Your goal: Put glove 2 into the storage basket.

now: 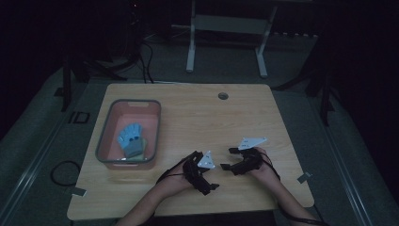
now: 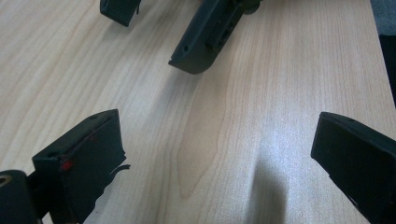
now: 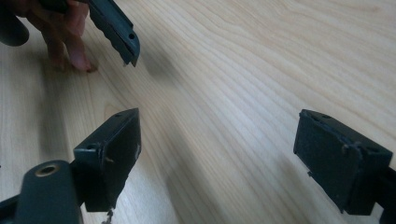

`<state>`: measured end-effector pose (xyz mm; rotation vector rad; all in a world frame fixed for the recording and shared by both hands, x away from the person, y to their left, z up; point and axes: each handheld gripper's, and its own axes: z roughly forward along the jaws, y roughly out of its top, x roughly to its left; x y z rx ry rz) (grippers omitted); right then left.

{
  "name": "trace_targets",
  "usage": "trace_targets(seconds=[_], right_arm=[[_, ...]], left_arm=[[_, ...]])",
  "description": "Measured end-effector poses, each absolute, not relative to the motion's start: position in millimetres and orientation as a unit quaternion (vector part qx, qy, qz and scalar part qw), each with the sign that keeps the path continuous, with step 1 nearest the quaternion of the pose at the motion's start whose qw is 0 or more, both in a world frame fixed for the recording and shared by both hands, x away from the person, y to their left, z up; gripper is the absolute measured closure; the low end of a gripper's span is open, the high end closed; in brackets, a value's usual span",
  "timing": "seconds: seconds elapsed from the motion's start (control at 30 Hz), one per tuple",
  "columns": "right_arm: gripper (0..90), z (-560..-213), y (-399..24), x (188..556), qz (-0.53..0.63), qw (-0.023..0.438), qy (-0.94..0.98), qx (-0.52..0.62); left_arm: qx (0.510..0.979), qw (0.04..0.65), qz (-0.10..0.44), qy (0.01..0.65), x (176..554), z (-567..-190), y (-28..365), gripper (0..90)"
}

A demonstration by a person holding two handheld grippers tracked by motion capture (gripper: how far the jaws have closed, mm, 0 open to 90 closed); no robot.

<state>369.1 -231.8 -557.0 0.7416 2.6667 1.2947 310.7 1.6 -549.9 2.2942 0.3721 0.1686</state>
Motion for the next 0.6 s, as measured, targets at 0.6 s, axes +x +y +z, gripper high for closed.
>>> trace_targets(seconds=[0.6], right_arm=[[15.0,-559.5,-236.0,369.1,0.426,0.051,0.868,0.248]], left_arm=[[0.897,0.41,0.061,0.152,307.7,-552.9,5.4,2.7]])
